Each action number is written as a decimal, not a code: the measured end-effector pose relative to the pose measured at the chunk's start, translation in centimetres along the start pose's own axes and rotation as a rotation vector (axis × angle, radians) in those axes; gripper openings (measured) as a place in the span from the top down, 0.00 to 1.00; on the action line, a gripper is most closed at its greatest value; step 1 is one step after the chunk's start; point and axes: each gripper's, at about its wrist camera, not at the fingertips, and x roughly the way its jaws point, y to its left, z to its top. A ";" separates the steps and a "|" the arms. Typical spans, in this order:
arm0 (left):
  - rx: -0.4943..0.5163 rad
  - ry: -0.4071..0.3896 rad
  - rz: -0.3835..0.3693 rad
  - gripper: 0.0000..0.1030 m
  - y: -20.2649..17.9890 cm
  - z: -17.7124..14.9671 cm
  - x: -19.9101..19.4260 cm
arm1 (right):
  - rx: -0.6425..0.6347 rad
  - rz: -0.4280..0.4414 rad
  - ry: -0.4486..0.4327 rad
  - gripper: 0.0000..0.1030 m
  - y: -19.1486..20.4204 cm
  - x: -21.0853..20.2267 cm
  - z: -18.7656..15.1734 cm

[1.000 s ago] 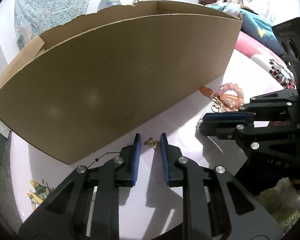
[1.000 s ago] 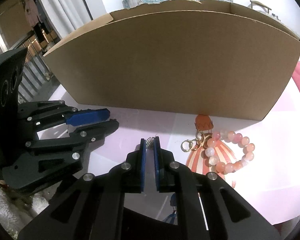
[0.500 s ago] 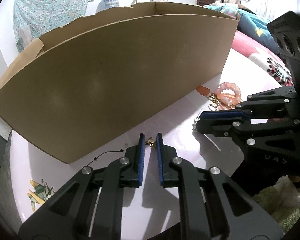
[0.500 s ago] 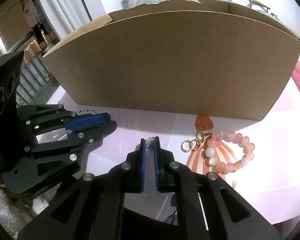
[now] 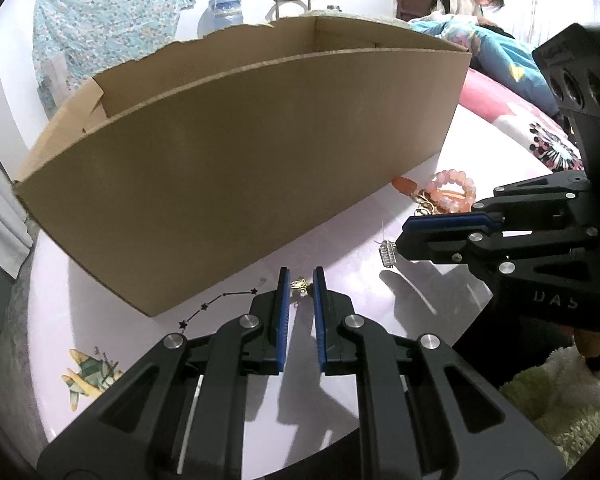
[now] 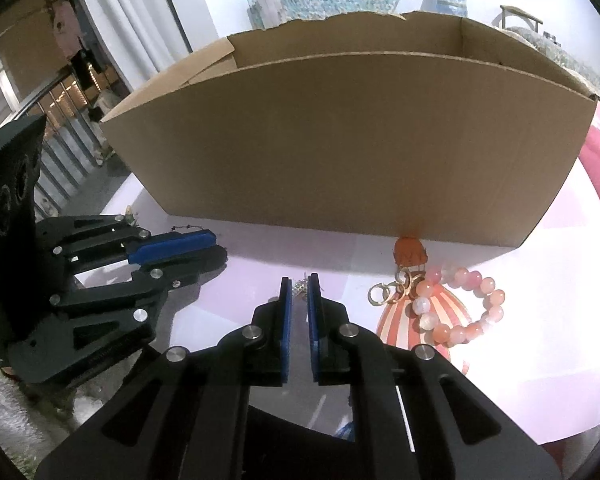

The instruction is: Organize jewelry

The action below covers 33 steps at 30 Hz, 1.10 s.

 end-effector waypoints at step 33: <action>-0.049 -0.031 0.051 0.90 0.4 -0.4 -1.9 | -0.001 -0.017 -0.012 0.98 -0.3 0.7 1.3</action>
